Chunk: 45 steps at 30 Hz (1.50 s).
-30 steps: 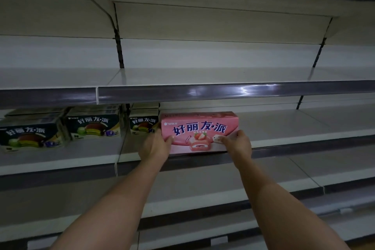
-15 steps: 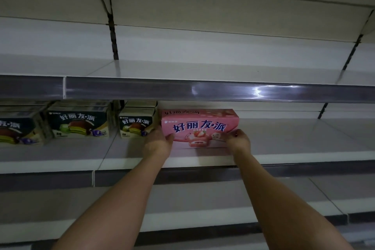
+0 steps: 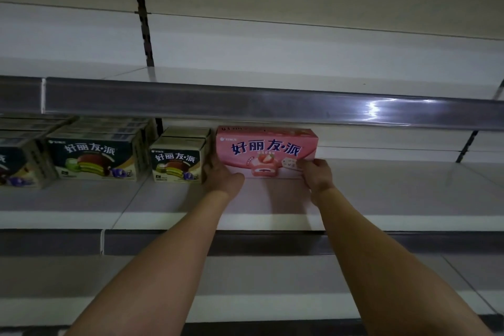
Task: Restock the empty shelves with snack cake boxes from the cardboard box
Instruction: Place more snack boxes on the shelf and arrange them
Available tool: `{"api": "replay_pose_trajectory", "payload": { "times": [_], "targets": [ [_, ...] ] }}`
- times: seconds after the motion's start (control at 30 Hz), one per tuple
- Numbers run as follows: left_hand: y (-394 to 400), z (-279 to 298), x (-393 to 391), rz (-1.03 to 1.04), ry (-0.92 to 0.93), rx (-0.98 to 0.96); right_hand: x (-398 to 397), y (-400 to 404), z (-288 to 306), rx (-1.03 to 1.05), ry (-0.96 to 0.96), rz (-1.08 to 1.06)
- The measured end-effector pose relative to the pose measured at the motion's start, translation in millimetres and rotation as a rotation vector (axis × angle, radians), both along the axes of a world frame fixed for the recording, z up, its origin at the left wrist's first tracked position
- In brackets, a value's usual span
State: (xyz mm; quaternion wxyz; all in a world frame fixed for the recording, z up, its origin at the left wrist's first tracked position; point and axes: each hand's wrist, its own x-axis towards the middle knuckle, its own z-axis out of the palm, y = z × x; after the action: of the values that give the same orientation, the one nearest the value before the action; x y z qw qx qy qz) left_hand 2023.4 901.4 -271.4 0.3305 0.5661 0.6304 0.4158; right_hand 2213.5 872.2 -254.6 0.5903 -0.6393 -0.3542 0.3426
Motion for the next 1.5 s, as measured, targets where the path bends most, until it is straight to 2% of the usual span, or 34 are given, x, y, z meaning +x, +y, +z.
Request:
{"api": "replay_pose_trajectory", "payload": {
  "times": [0.27,0.43,0.7,0.87,1.0,1.23,1.5],
  "targets": [
    [19.1,-3.9,2.1,-0.009,-0.114,0.000,-0.1,18.1,-3.6,0.041,0.076,0.027],
    [27.0,-4.7,3.6,-0.013,-0.146,-0.013,14.3,40.7,-19.9,0.006,0.026,0.033],
    [31.4,-4.5,6.1,-0.022,-0.141,-0.022,2.8,20.4,-1.8,-0.009,0.007,0.112],
    [37.2,-11.6,0.3,-0.065,-0.142,-0.010,-4.6,11.4,2.0,-0.001,-0.085,0.123],
    [15.8,6.3,-4.6,-0.083,-0.044,-0.006,-13.3,-1.0,10.0,-0.102,-0.181,0.059],
    [-23.2,23.9,-7.6,-0.212,0.319,-0.072,-24.5,-54.7,25.8,-0.271,-0.351,-0.019],
    [-59.2,28.8,-10.2,-0.356,0.494,-0.117,-23.5,-114.2,24.9,-0.310,-0.405,-0.105]
  ]
}}
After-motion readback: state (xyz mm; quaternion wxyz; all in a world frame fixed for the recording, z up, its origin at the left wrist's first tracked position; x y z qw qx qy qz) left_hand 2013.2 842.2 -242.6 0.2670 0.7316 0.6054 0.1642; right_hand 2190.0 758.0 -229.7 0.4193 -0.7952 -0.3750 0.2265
